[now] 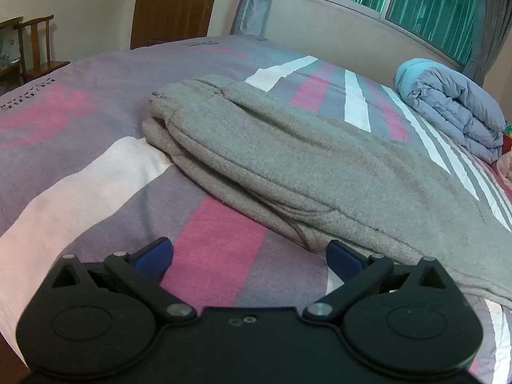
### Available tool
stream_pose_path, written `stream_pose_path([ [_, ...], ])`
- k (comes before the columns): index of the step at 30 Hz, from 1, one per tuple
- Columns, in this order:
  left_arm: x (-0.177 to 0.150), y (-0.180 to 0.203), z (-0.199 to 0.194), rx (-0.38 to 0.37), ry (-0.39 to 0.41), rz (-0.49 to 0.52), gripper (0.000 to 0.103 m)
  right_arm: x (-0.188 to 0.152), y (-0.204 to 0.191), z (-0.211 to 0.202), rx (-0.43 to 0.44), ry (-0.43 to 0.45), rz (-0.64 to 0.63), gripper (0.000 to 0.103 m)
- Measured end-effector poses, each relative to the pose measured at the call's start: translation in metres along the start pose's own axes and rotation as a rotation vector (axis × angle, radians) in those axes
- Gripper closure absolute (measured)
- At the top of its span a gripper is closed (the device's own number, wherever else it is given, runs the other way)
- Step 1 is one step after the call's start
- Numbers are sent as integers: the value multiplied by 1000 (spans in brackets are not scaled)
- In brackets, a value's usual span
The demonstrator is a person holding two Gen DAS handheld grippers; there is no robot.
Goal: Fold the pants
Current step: 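Smooth the folded pants with the right gripper along the fold line, then grasp the grey pant edge with the right gripper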
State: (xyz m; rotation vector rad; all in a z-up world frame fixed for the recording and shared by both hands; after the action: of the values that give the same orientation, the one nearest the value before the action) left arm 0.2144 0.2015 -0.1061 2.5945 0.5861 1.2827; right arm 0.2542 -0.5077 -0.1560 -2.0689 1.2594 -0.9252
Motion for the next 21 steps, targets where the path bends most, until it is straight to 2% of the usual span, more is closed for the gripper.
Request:
stream_pose_path([
  [2, 0, 0, 0, 1, -1, 2, 6, 9, 4, 8, -7, 3, 39, 54],
  [5, 0, 0, 0, 2, 1, -2, 6, 21, 14, 17, -12, -2, 75, 71],
  [7, 0, 1, 1, 9, 1, -1, 6, 28, 15, 27, -40, -16, 45, 86],
  [10, 0, 2, 2, 16, -3, 6, 6, 34, 15, 24, -69, -15, -53, 93],
  [11, 0, 2, 2, 16, -4, 8, 6, 39, 9, 16, -50, 36, -97, 93],
  [13, 0, 1, 2, 16, -5, 7, 6, 40, 10, 7, -31, 84, -105, 93],
  [15, 0, 1, 2, 20, -6, 8, 6, 32, 25, 20, -77, 31, -79, 95],
  [21, 1, 2, 3, 20, -7, 10, 6, 30, 22, 15, -66, 19, -104, 89],
])
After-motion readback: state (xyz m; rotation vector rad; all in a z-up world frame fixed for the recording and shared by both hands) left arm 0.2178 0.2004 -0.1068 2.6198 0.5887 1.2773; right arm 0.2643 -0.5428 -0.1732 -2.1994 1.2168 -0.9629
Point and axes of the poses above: each gripper's, at about its wrist camera, not at the fingertips, and z roughly the way its jaws point, y to its right, x to its top, the point moved 7 cm from there along z, roughly the way its jaws point, and after that the axes turned 14 degrees about -x, right-handed, at the moved point
